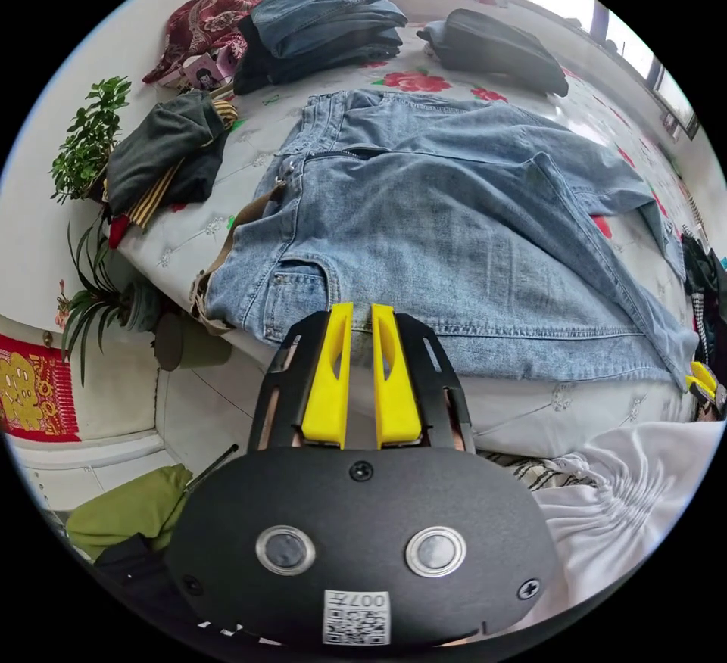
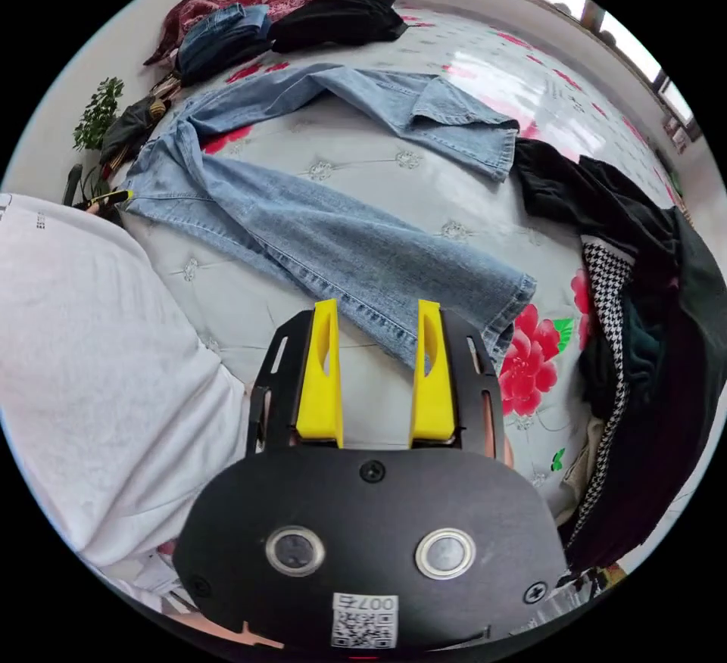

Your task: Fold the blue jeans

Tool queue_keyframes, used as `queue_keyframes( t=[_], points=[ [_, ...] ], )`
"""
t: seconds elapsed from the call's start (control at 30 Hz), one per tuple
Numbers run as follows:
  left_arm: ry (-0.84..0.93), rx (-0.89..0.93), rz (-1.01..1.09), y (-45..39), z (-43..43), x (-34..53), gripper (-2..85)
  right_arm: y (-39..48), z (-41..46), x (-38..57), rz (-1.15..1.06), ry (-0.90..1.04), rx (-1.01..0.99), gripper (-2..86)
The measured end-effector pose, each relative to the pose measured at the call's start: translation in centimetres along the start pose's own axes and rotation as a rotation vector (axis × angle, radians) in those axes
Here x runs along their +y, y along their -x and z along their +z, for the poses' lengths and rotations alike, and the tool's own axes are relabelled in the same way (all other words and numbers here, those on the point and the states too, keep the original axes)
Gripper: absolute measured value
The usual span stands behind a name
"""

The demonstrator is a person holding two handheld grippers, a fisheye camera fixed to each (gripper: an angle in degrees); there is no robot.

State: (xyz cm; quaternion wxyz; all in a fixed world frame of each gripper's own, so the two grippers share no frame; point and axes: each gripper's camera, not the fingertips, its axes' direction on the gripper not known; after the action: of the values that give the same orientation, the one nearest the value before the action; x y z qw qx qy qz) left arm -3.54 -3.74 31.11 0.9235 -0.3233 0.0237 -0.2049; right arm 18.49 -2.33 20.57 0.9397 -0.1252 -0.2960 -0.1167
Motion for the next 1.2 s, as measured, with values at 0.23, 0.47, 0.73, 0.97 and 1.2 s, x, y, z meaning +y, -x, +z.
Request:
queue_keyframes(
  t=[0.23, 0.47, 0.73, 0.97, 1.2],
  points=[
    [0.006, -0.019, 0.087, 0.5, 0.9, 0.2, 4.8, -1.3, 0.4, -1.1, -0.099, 0.114, -0.079, 2.3],
    [0.017, -0.064, 0.128, 0.1, 1.2, 0.8, 4.3, -6.5, -7.3, -4.4, -0.059, -0.077, -0.179, 0.1],
    [0.034, -0.037, 0.055, 1.5, -0.2, 1.0, 3.8, -8.9, -3.2, -10.1, 0.209, -0.199, 0.126, 1.2],
    [-0.199, 0.002, 0.022, 3.4, -5.3, -4.3, 3.5, -8.9, 2.9, -16.9, 0.21, -0.169, -0.113, 7.1],
    [-0.182, -0.018, 0.088, 3.7, -1.2, -16.8, 2.1, -4.0, 10.3, -21.3, 0.032, 0.022, 0.011, 5.2]
  ],
)
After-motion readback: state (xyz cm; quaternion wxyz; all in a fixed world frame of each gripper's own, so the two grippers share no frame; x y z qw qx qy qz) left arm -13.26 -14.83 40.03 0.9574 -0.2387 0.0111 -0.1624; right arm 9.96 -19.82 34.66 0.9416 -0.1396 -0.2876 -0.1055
